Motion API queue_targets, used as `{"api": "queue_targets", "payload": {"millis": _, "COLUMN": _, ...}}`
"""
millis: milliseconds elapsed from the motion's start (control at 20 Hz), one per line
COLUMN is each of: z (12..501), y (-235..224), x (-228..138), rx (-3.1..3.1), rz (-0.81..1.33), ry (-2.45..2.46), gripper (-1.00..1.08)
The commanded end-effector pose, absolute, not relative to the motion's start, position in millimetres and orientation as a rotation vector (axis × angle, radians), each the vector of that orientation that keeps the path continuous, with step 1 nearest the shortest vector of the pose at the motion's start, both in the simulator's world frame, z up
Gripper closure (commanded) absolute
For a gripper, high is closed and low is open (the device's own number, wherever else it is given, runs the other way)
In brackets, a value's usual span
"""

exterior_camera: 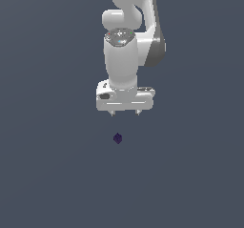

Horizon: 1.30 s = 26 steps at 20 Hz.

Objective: Pick up the object and move it to a goal position.

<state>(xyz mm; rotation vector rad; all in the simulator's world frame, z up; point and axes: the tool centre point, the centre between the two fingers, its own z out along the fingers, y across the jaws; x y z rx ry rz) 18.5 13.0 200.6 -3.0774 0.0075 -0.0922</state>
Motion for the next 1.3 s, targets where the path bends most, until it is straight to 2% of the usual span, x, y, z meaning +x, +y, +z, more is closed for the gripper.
{"api": "queue_targets", "payload": {"millis": 0, "z": 199.7, "y": 12.9, "x": 18.8, "rx": -3.077, "rz": -0.091, "ry": 0.015, "gripper": -0.92}}
{"api": "queue_targets", "payload": {"millis": 600, "z": 175.0, "y": 7.0, "x": 26.2, "rx": -3.071, "rz": -0.065, "ry": 0.250, "gripper": -0.92}}
{"api": "queue_targets", "payload": {"millis": 1250, "z": 116.6, "y": -7.8, "x": 39.0, "rx": -3.008, "rz": -0.017, "ry": 0.781, "gripper": -0.92}}
